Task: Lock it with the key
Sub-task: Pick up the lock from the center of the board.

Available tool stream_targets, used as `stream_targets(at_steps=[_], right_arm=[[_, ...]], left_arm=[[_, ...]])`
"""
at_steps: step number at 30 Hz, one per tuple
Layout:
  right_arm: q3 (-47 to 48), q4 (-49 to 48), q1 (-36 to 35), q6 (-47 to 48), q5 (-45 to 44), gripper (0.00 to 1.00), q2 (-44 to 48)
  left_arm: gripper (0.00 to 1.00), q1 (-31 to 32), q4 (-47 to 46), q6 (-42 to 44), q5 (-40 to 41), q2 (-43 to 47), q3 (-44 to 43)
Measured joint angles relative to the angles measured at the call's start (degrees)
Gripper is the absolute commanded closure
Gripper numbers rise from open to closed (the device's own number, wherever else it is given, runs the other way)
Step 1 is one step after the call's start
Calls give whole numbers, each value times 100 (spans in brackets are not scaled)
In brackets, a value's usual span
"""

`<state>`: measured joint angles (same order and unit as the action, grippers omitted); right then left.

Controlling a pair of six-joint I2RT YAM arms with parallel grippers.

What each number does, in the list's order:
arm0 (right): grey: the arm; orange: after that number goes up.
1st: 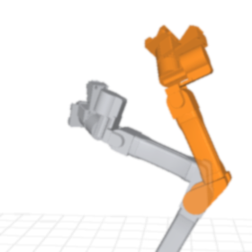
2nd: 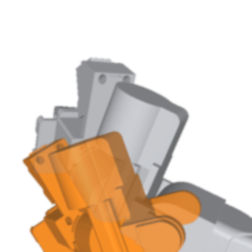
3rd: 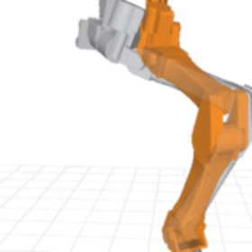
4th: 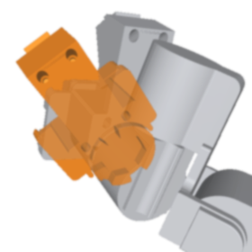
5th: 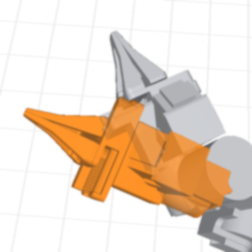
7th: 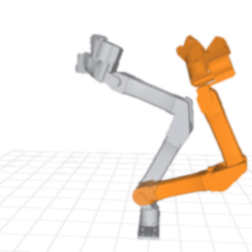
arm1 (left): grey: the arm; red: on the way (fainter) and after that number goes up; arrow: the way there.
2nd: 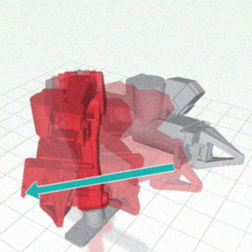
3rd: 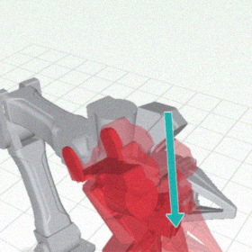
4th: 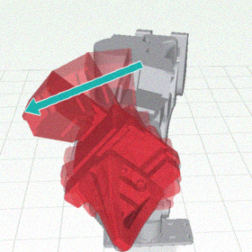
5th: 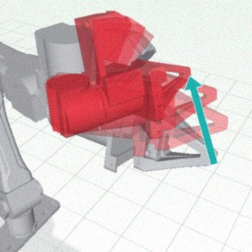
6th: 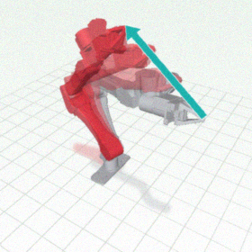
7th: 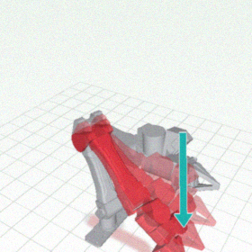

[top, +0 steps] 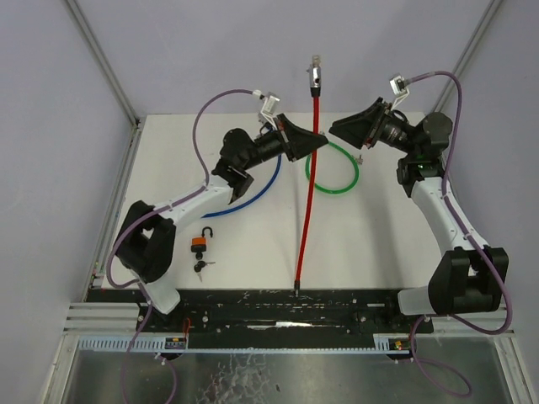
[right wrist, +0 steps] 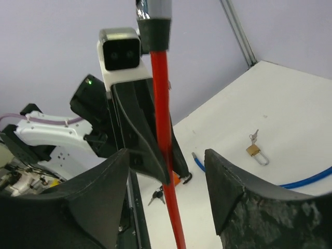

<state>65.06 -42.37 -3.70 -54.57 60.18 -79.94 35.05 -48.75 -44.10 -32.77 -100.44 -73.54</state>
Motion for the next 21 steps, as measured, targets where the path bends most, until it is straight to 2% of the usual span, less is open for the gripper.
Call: stream_targets(at_steps=[3,7,9,14,21], right_arm=[[66,138,0,264,219,27,81],[57,199,0,693,625,7,251],[-81,13,-9,841,796,1,341],[-699,-715,-424,997,1145,0,339],[-1130,-837,-1335,1611,1172,1,44]], left_arm=[[100,-234,28,138,-2,407,170],[100,-496,33,315,37,964,389],[100,-577,63,452,118,1222,527],[100,-586,197,772,262,1628,673],[100,-584,549,1029,372,1961,732]])
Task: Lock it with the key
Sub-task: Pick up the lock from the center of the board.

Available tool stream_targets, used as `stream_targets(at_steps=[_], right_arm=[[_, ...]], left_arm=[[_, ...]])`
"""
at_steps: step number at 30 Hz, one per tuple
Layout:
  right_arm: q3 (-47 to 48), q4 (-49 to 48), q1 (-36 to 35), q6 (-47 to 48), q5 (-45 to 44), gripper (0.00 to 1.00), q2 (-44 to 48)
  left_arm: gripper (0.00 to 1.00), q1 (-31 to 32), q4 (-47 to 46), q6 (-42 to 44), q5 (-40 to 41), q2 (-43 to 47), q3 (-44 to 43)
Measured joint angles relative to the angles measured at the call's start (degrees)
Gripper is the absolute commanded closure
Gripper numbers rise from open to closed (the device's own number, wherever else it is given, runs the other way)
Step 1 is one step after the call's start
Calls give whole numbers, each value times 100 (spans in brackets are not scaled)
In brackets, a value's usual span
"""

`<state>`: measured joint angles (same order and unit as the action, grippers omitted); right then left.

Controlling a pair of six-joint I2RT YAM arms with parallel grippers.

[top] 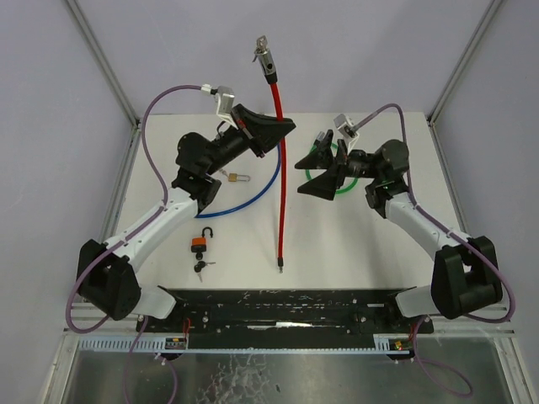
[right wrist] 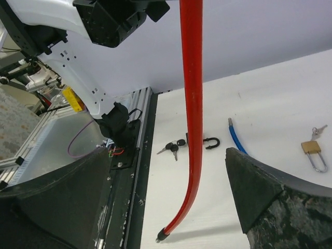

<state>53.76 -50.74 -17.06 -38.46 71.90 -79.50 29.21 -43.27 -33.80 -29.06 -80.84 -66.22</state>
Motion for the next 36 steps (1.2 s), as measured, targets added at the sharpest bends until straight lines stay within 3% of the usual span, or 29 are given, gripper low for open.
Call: stream_targets(at_steps=[3,8,18,22,28,36], right_arm=[[-210,-782,-258,-232,-177,7,-188],[-278,-1998,-625,-973,-627,34,-826],[-96,-2483,-938,-1578,-970,59,-1147],[61,-2503,-940,-1742,-994,97,-1154],[98,-2492,-940,-1982,-981,100,-1165],[94,-2540,-940,-2260,-966,100,-1176]], left_arm=[[100,0,0,-39,15,55,13],[100,0,-13,-321,17,26,15],[100,0,-92,-850,15,-109,15],[100,0,-127,-1045,11,-197,15],[81,-42,-151,-1193,26,-225,15],[73,-540,-468,-1753,101,-190,15]])
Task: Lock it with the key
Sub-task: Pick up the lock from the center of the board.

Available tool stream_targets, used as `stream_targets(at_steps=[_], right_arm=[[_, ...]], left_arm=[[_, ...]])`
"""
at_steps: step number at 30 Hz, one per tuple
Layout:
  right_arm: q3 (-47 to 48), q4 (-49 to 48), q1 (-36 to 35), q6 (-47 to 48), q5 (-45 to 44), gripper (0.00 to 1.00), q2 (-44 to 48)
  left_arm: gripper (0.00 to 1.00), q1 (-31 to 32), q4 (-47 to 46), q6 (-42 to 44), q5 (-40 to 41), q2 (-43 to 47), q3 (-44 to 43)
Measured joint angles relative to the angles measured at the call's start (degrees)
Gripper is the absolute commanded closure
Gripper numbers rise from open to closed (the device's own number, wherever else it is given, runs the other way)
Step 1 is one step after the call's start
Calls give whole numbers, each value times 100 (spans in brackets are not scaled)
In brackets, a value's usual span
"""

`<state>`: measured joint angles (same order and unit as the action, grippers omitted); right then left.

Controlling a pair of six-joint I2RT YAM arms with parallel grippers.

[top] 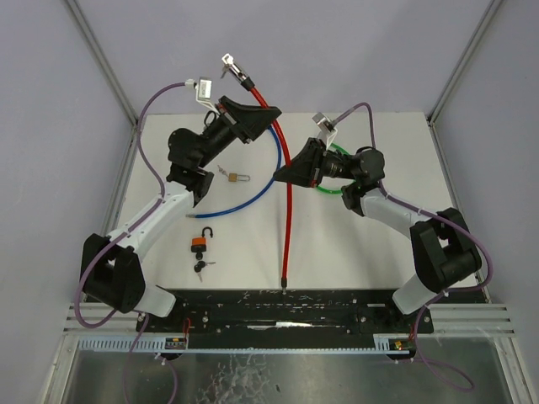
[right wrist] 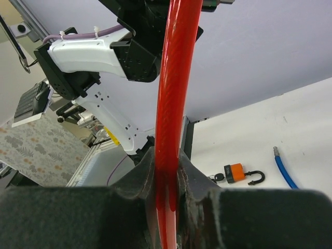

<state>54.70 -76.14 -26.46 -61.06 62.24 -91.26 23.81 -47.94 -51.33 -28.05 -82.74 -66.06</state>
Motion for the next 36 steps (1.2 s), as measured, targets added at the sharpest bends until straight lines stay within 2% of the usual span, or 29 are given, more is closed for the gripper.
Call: stream_targets(at_steps=[4,8,10,11,13,14,16,17,22,25,28,32,36], right_arm=[[0,-155,-2,-186,28,100,-79],[2,-203,-20,-247,39,100,-109],[4,-229,-46,-245,42,100,-125],[11,-227,-61,-240,46,94,-140],[46,-153,-83,-177,101,70,-173],[90,-13,-87,-92,153,62,-179],[236,444,-85,164,284,48,-179],[313,678,-79,315,341,45,-179],[857,2778,92,1858,483,34,11],[1690,4883,238,3436,321,34,76],[2424,6275,302,4634,90,34,85],[2997,7230,299,5394,20,34,50],[3257,7333,299,5386,66,38,-155]], left_arm=[[77,-63,-240,-289,-15,-2,0],[99,-63,-525,-505,-94,-13,0],[100,-63,-671,-575,-160,-46,0],[100,-63,-715,-590,-179,-61,0],[100,-68,-752,-551,-254,-85,0],[100,-68,-730,-487,-280,-87,0],[100,-72,-579,-195,-282,-61,0],[100,-72,-378,15,-262,-17,-2],[100,-11,1154,1346,138,247,-352],[100,118,2057,2146,570,330,-817],[100,339,2846,2992,1182,345,-1357],[100,787,3578,3919,1856,345,-1797],[100,1102,3985,4481,2199,365,-1873]])
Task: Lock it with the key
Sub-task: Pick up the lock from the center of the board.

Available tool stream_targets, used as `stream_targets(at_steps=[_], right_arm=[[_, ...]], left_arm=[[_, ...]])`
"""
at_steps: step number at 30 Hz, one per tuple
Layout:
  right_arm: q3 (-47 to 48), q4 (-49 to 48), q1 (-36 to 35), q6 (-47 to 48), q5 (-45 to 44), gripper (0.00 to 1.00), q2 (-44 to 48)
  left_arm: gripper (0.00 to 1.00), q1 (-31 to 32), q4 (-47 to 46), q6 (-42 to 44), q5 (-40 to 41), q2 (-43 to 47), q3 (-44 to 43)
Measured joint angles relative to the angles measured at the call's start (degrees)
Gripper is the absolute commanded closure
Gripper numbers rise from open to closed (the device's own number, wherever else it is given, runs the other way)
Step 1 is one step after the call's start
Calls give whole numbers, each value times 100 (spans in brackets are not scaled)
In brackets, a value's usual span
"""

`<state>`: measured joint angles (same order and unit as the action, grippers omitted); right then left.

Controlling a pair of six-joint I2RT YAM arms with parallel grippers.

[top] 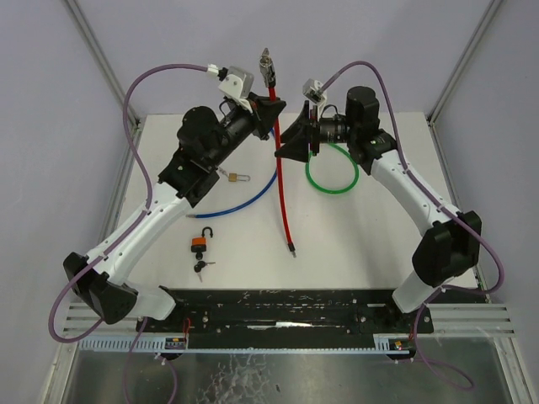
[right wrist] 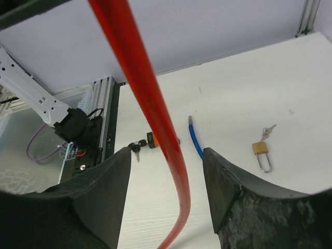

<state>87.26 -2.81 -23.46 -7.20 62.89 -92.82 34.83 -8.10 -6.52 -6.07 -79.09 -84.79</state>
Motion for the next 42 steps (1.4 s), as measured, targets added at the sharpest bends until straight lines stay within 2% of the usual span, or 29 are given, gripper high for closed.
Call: stream_targets(at_steps=[4,10,15,18,20,22,25,27,30,34,38,42], right_arm=[[-39,-743,0,-870,155,42,-361],[-575,-3639,-7,-3392,411,48,-920],[-525,-4800,-46,-4496,431,49,-1231],[-461,-5047,-90,-4728,431,49,-1246],[-385,-5139,-111,-4780,433,54,-1246],[-323,-5147,-120,-4767,435,68,-1246],[-267,-5160,-125,-4677,557,93,-1246],[-267,-5215,-133,-4614,664,100,-1239],[-271,-5224,-140,-4546,739,100,-1231],[-374,-5394,-149,-4612,883,100,-1224],[-472,-5761,-179,-4815,916,100,-1224],[-503,-5976,-181,-4942,911,100,-1217]], left_arm=[[100,46,323,151,212,0,0],[100,68,551,125,404,-9,-20],[100,79,560,87,492,-46,-90],[100,83,560,52,498,-57,-92],[100,92,560,15,492,-74,-92],[100,98,564,-17,487,-101,-96],[98,103,566,-42,492,-131,-96],[86,70,568,-70,498,-142,-96],[83,72,490,-114,487,-98,0],[86,76,129,-190,400,142,442],[81,76,-131,-282,341,328,734],[84,76,-378,-393,256,354,765]])
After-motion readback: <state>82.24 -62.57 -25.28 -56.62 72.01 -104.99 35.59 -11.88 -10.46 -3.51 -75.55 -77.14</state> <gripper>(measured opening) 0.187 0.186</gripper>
